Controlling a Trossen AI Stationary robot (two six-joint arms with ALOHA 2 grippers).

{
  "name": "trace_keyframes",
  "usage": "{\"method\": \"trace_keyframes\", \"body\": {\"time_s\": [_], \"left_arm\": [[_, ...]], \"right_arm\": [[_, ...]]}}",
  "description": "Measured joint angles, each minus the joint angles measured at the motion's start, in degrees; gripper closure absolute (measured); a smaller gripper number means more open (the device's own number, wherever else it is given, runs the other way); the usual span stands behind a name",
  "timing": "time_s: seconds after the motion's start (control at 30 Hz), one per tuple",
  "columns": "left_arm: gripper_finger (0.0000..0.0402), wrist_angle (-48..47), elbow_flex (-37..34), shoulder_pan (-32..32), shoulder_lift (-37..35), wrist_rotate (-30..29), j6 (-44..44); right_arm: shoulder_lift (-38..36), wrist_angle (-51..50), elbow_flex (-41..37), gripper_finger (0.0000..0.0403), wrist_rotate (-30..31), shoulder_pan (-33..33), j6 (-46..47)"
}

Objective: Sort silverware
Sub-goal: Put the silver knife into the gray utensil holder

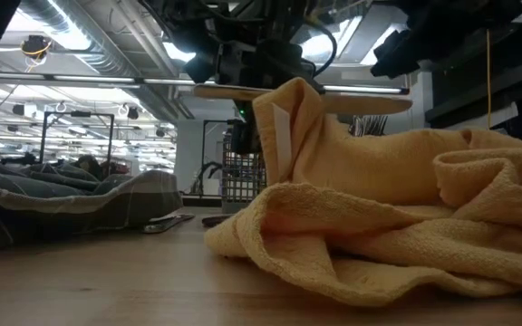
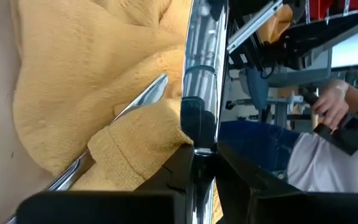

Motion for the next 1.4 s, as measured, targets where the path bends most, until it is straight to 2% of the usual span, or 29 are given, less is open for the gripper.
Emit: {"method": "trace_keyframes", "body": {"time_s": [0.2,0.5,0.93,1.4], "left_arm": [[0.0363,0.0,0.0,1.1,-0.02,0.0,-1.14],[0.0361,2.8,0.0,1.55,-0.07,-0.08,-2.4],[0.0363,2.17,0.0,1.55,-0.07,-0.22,-2.72],[0.0362,2.74,0.0,1.5,-0.07,0.07,-2.3]], "right_arm": [[0.84,0.16,0.0,0.0262,9.59,6.2,-4.61],[6.49,-0.16,0.0,0.0262,14.91,10.36,-7.74],[9.2,0.07,0.0,0.0262,14.97,10.23,-7.74],[5.12,-0.08,0.0,0.0262,16.5,10.21,-7.17]]}}
